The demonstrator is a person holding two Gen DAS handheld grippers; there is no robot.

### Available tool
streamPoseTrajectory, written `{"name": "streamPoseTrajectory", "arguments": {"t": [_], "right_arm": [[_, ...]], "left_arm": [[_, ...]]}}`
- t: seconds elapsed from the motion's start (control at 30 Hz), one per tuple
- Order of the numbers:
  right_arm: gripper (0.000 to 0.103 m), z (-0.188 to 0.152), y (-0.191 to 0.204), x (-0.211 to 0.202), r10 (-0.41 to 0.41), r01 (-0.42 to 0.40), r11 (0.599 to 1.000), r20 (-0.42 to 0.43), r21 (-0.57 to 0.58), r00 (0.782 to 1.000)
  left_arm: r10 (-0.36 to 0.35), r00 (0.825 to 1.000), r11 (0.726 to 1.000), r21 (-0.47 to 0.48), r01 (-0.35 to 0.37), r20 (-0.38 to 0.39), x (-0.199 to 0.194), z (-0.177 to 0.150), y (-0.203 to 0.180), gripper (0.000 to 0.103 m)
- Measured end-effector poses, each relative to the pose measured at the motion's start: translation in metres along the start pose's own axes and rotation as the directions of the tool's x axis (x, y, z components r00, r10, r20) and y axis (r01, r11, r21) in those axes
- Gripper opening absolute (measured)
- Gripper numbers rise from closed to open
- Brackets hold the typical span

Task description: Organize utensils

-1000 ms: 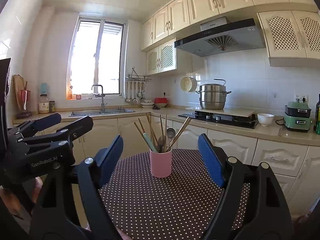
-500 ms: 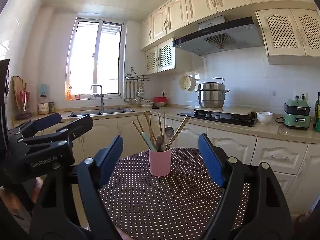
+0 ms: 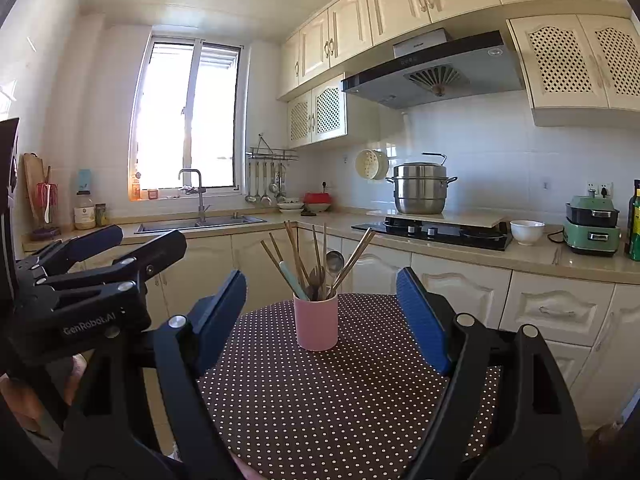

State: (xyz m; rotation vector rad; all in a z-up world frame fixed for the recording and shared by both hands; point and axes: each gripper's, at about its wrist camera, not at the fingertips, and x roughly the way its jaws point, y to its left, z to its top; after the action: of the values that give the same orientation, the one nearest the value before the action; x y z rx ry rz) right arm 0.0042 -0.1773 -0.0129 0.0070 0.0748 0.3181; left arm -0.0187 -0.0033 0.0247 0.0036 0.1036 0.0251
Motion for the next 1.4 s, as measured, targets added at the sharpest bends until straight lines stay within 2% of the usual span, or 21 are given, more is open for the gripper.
{"name": "streamPoseTrajectory", "arguments": {"t": [1.4], "right_arm": [[0.077,-0.0046,-0.0090,0.0002,-0.003,0.003,1.000,-0.008,0.014,1.000]], "left_arm": [[-0.007,1.000,1.000,0.012,0.007,-0.005,0.0035,-0.0036,-0.0018,0.092]]}}
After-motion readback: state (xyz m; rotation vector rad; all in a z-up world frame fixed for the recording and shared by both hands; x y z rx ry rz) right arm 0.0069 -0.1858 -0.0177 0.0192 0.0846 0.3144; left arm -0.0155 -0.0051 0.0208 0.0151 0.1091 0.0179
